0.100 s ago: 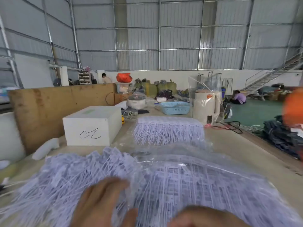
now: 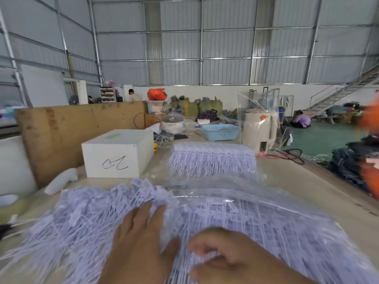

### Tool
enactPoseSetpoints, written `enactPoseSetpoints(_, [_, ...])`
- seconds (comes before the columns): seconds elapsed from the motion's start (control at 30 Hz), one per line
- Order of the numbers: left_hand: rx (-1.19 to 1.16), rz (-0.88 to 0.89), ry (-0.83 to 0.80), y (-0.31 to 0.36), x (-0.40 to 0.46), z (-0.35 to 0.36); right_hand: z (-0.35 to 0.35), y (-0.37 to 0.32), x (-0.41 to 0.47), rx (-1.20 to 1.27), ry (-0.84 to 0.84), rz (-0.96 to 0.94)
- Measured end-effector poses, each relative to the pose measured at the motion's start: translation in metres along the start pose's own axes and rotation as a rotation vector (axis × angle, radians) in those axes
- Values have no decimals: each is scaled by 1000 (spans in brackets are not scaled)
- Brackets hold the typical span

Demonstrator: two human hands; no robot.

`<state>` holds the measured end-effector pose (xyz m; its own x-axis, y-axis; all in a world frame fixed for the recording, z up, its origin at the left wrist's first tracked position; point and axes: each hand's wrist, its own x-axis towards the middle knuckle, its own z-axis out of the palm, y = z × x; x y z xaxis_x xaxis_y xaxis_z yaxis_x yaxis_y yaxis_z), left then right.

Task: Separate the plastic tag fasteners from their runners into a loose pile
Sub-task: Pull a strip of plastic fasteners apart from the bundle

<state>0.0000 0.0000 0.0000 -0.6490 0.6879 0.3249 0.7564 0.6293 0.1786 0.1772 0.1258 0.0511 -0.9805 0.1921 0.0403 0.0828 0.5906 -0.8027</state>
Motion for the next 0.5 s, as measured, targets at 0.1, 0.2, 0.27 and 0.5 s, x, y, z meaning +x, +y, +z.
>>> enactPoseSetpoints(0.1, [136,15,-59,-6,10,26,35,-1,33,-214,84,-30])
enactPoseSetpoints(0.2, [170,57,-14,-25,14,31,44,9,52,-543,5,-53])
enactPoseSetpoints(0.27, [116,49,2,-33,15,27,56,13,58,-761,-98,-57])
enactPoseSetpoints(0.5, [-55,25,-11,-58,32,26,53,19,55,-919,-138,-67])
